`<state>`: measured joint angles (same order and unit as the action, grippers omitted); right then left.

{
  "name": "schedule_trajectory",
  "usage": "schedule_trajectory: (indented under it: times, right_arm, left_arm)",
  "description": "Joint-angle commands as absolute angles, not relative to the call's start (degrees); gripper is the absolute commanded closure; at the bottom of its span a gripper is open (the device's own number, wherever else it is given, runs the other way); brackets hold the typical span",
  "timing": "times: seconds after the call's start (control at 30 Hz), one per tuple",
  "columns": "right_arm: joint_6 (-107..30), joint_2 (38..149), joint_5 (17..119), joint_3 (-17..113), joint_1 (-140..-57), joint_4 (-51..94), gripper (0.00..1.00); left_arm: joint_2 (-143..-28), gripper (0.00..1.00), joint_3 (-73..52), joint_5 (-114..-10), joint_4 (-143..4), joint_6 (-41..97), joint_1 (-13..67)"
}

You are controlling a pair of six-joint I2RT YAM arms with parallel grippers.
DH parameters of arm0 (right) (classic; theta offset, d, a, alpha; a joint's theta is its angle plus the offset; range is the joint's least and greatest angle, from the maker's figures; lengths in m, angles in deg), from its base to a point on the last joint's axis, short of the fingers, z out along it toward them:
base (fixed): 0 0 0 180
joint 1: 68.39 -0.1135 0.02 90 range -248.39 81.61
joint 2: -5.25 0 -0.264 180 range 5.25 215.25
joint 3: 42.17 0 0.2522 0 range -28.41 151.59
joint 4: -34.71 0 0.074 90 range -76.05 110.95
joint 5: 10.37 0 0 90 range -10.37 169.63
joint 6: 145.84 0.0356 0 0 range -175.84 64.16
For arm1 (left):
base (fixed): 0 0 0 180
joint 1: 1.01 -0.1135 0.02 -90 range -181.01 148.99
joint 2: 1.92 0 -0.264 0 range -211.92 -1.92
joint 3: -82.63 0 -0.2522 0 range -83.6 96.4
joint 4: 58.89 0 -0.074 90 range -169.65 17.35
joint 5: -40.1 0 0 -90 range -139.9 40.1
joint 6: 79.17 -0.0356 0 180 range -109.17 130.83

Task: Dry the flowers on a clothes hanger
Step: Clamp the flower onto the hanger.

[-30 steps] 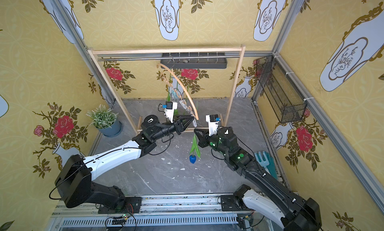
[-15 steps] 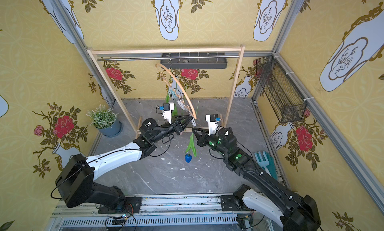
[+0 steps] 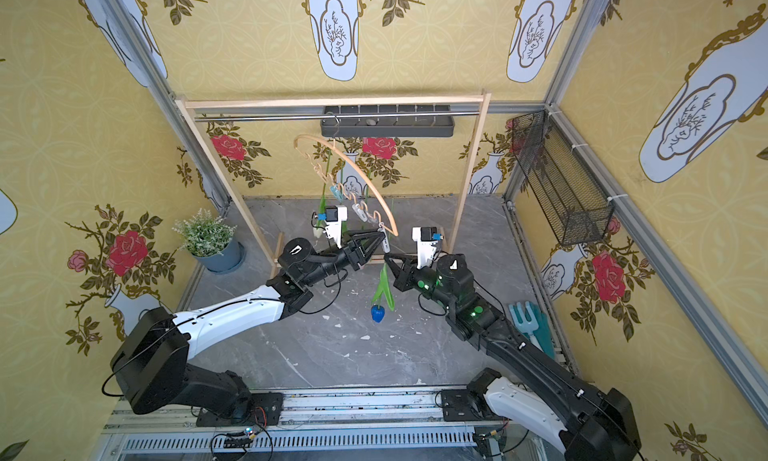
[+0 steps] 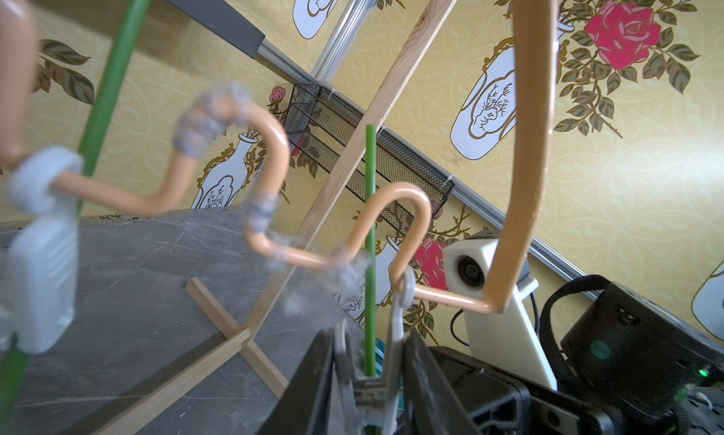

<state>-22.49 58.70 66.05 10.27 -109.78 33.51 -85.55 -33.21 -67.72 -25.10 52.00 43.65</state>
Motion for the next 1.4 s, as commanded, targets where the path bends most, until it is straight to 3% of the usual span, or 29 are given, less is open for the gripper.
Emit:
schedule_trajectory:
  times: [0.0, 0.23, 0.5, 0.67, 1.0, 1.17, 1.37]
  right_arm:
    - [-22.88, 58.34, 64.69, 11.14, -109.66, 39.7, 1.0]
    - [-22.81, 58.43, 64.31, 11.1, -109.68, 39.55, 1.0]
    - [-22.62, 58.07, 64.43, 11.01, -109.63, 38.91, 1.0]
    - [-22.37, 58.08, 64.32, 10.79, -109.7, 38.44, 0.99]
    - [-21.9, 56.27, 64.67, 9.99, -108.17, 36.22, 0.76]
    - [-21.6, 54.77, 65.04, 9.32, -106.51, 33.2, 0.57]
    - [-22.4, 51.25, 68.04, 9.63, -103.75, 25.4, 0.46]
  left_arm:
    - [-85.2, 0.61, -33.9, -67.59, -25.38, 51.7, 43.64]
    - [-84.62, 0.59, -34.21, -67.12, -25.16, 51.13, 43.64]
    - [-83.9, 0.41, -33.92, -67.27, -26.69, 50.38, 43.57]
    - [-82.11, 0.36, -34.74, -66.82, -29.59, 47.6, 43.29]
    - [-78.41, 0.34, -37.87, -66.25, -34.11, 46.25, 42.46]
    - [-77.54, 0.35, -38.67, -66.33, -35.16, 45.69, 42.12]
    - [-76.14, 0.35, -38.4, -66.52, -38.82, 43.45, 41.97]
